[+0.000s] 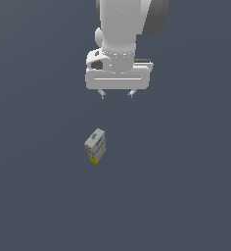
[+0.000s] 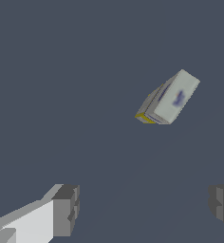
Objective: Pick up the object and move it to a goal position.
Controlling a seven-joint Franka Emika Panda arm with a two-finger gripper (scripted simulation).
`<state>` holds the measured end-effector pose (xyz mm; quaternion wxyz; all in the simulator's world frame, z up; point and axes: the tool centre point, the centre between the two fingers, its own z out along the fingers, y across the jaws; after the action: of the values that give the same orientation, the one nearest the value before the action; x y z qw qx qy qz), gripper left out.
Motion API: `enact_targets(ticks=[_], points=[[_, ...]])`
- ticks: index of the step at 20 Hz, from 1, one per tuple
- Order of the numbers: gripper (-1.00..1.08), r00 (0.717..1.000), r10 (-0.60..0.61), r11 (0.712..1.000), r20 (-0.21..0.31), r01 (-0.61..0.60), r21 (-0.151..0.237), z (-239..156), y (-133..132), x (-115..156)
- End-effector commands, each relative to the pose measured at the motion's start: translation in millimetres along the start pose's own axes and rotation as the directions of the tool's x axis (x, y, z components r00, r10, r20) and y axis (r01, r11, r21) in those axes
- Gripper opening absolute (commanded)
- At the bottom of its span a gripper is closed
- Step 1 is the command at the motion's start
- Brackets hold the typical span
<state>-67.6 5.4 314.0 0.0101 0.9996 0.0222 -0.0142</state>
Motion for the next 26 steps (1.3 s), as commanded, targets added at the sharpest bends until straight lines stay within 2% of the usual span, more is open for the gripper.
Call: enact_targets(ticks=[1,10,14,20,26], points=[[1.0,1.0,0.0,1.0,0.0,0.0,0.0,0.0,0.0,0.0],[1.0,1.0,0.002,0.999,-0.026,-0.001,0.032,-9.6,-12.9,0.2],[1.0,1.0,0.001,0.999,-0.028,0.0,0.034,-10.3,-13.7,0.0],[1.0,0.999,0.045,0.998,-0.026,-0.044,0.037,-2.1,-6.1,8.7],[1.0,0.988,0.15,0.988,-0.022,-0.149,0.043,18.7,12.9,28.2]])
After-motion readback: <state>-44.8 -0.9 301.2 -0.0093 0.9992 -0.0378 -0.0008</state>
